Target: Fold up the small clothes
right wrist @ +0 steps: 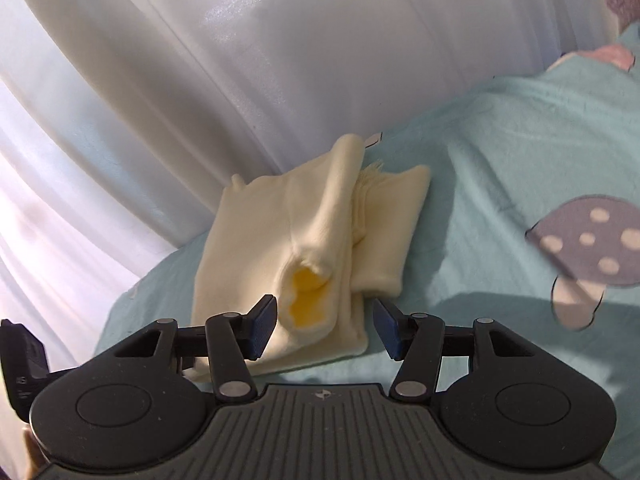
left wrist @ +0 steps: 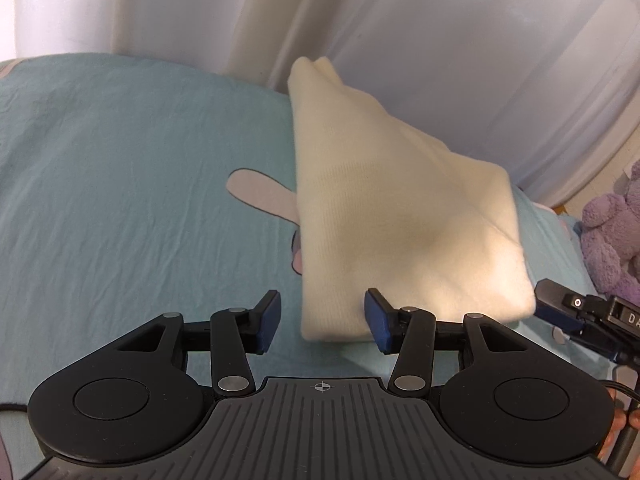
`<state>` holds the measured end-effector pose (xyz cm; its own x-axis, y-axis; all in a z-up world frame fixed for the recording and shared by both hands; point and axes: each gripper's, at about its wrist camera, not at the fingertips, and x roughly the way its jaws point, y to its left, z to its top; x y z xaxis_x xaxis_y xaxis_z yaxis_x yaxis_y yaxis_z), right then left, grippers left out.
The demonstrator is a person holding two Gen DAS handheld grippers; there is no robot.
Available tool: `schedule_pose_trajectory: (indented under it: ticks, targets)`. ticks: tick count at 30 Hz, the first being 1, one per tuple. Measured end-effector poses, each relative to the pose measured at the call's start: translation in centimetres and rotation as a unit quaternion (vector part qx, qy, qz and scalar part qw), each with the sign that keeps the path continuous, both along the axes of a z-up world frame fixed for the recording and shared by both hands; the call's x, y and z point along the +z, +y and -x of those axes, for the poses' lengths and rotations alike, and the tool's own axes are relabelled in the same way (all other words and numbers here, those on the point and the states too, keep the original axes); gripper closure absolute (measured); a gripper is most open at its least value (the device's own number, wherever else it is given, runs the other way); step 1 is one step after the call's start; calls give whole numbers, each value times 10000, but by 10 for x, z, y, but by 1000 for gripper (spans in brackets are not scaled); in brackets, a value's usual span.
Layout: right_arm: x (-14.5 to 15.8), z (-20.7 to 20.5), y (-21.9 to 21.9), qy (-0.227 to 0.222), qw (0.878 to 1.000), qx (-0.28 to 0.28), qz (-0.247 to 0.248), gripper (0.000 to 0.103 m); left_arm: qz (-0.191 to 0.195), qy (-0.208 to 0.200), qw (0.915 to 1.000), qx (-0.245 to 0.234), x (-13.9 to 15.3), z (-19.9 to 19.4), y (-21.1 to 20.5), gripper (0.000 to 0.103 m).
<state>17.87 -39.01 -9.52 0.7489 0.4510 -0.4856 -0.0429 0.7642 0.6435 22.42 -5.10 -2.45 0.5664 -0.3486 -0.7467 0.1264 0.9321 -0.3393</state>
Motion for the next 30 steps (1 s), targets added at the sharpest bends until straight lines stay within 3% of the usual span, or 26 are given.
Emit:
schedule_pose_trajectory:
  ticks: [4,6,8,9,11,12,13,16,17,20,24,30]
  targets:
    - [-10,-14,17,157,9997,136,-125,62,9,150,9998,117,-3,3,-5,51]
    - [-15,-23,26,387,9992,94,0,86,56,191,9997,150,-3,4,-8,51]
    - [-19,-30,27,517,9986,64,-48,88,82,223,9996,137,-2,5,-11,50]
    - [-19,-29,23,530,9982,80,-259,90,65,236,9996,135,-3,4,-12,50]
    - [-21,-23,4,316,9901,148,-1362,90,-6,232,9996,177,-1,5,-14,51]
    - [-22,-18,-5,230,9854,96,-1684,91,-20,195,9996,196,2,7,-14,51]
    - [-21,-15,-11,237,9875,-18,-1557,91,-22,158,9996,215,4,9,-14,51]
    - [-20,-17,1,507,9986,-138,33,93,-38,114,9994,309,8,12,-12,50]
    - [-22,-17,8,531,9983,-88,239,93,-65,123,9993,335,8,12,-11,50]
    - [-17,-14,20,446,9976,-131,513,93,-151,184,9993,294,6,8,-12,50]
    - [-17,-12,25,514,9970,-255,519,92,-212,226,9994,163,5,-3,-15,50]
    - [-13,-18,41,517,9909,-225,1218,90,-379,77,9992,-88,7,-12,-20,47]
